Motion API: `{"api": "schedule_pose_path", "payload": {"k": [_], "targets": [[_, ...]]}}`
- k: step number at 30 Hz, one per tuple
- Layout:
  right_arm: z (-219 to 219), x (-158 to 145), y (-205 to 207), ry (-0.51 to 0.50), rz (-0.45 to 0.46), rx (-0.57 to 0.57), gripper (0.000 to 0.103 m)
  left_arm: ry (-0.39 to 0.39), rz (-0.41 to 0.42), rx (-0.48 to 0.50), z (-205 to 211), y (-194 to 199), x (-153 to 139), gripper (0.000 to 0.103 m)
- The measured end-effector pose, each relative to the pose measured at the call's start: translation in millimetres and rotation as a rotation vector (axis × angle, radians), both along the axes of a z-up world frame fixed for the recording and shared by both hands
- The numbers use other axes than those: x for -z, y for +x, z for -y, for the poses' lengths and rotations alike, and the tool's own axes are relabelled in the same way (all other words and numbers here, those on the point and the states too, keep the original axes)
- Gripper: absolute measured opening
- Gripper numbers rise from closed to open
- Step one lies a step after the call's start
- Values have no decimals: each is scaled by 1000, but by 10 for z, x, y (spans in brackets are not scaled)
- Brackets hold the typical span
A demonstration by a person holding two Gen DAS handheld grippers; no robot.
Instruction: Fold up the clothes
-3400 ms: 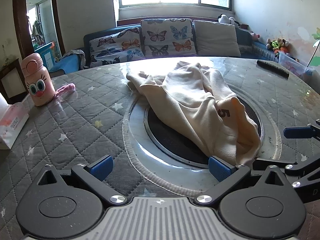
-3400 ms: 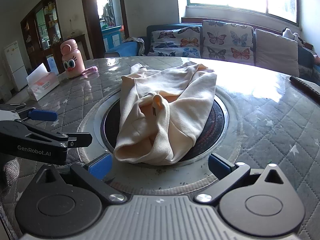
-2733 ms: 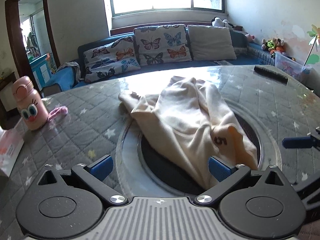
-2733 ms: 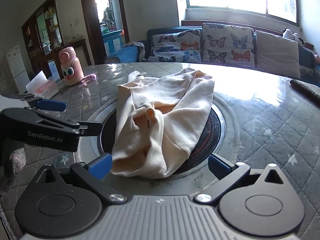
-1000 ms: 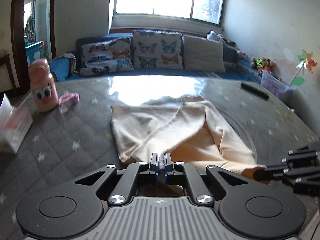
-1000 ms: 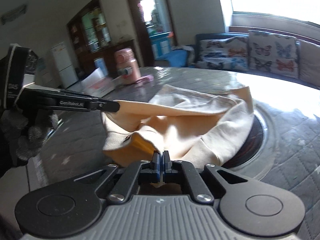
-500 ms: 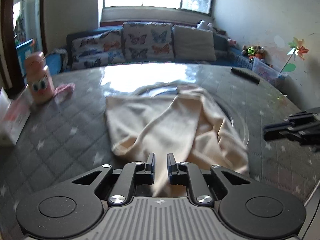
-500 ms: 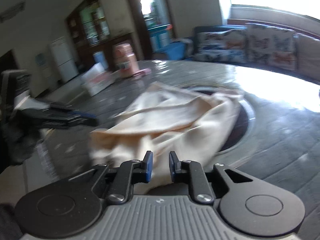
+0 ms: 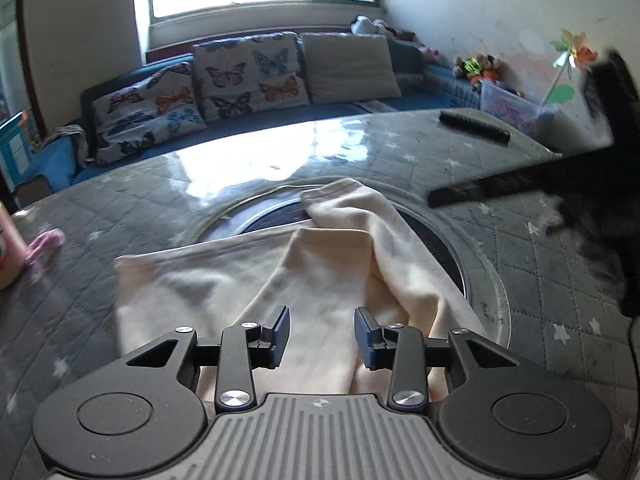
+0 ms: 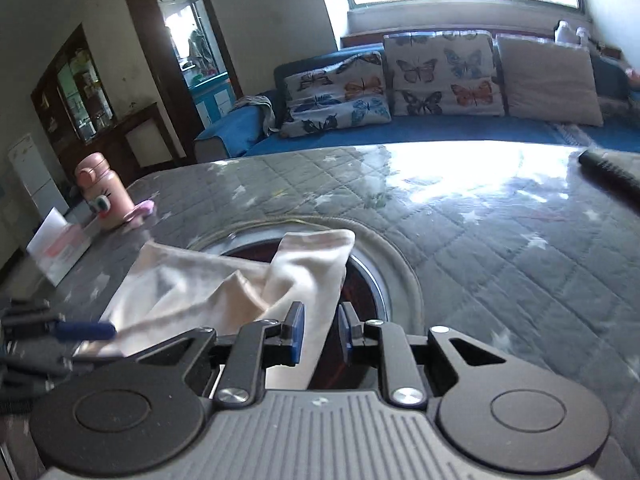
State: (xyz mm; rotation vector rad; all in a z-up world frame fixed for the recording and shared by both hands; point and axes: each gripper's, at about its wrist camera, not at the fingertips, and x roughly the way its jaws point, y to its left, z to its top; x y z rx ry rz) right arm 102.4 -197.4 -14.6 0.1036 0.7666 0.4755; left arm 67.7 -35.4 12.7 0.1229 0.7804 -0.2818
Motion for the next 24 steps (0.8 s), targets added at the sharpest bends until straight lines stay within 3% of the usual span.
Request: {"api": "schedule_pose_path", "payload": {"k": [8,16,19,20,21,24], "targets": [[-239,229,601,4,-34,15,25,17,-42,47,117,237,203,39],[-328,442,876,24,-95,16,25,36,-54,84,184,345,347,39],[-324,468,893,38,-100,11,22,63,-44,87,238,377,399,39],[-322,467,890,40,-99,11,12,71,-39,88,247,387,417,38],[-322,465,883,39,-96,14,5,79,-31,90,259,387,429,35],[-302,400,847,35,-74,21,3,94,-6,88,245,383,425,9]]}}
